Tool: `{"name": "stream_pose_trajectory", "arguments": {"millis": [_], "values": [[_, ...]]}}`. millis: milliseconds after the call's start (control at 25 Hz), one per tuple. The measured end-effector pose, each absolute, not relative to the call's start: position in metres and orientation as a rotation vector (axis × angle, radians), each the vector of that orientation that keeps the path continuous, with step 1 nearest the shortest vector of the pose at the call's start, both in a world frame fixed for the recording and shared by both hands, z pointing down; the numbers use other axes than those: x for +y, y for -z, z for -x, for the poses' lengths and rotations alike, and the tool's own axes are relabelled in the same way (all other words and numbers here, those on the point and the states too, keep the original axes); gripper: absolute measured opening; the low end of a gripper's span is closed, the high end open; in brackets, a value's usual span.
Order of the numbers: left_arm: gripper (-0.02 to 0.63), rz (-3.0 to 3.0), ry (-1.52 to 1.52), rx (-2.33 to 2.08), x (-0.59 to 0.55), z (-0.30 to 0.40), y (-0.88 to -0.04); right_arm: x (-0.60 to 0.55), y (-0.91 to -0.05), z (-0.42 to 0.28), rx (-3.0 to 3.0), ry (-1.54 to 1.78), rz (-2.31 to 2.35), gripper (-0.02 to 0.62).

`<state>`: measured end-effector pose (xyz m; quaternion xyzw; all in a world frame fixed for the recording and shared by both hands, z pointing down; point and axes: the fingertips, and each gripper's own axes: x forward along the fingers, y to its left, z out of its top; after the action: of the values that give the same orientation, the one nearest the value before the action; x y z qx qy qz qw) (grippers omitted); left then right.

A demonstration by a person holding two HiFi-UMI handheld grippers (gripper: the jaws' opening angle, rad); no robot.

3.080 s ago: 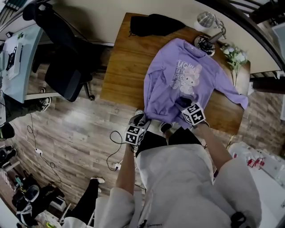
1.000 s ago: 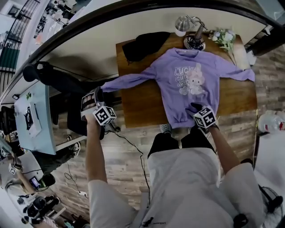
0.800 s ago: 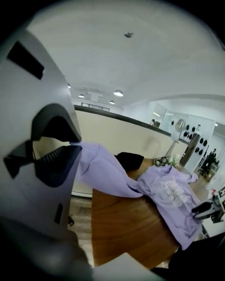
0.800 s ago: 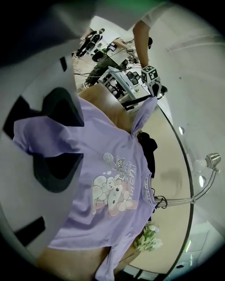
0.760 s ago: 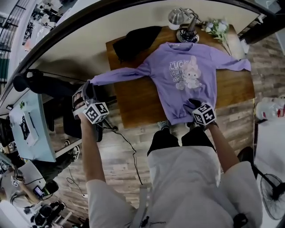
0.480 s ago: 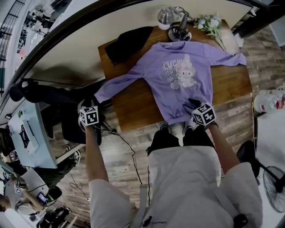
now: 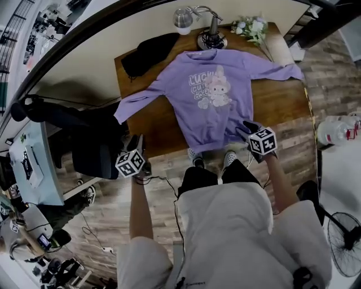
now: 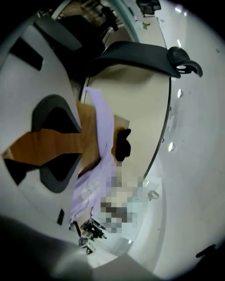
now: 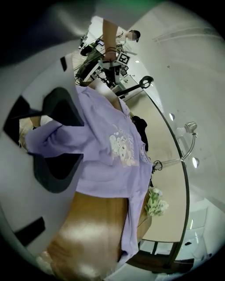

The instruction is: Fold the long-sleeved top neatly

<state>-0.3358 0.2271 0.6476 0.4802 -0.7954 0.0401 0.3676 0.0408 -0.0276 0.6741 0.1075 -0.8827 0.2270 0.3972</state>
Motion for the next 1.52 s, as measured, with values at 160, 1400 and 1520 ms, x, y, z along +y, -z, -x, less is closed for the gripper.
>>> {"name": "stream_pose_trajectory", "arguments": {"millis": [160, 1400, 1520], "values": [[0.149, -1.422, -0.031, -1.862, 0.196, 0.194, -0.664, -0.021, -0.677, -0.086, -2.239, -0.568, -0.258, 0.205], [0.057, -1.462, -0.252, -1.711, 0.213, 0.131, -0.682, -0.043, -0.712, -0.186, -2.103, -0.991, -0.629, 0.140], [0.057, -1.529, -0.226, -1.747, 0.188, 0.163, -0.653, -0.092, -0.692, -0.205, -2.142, -1.043, -0.879, 0.140]]}}
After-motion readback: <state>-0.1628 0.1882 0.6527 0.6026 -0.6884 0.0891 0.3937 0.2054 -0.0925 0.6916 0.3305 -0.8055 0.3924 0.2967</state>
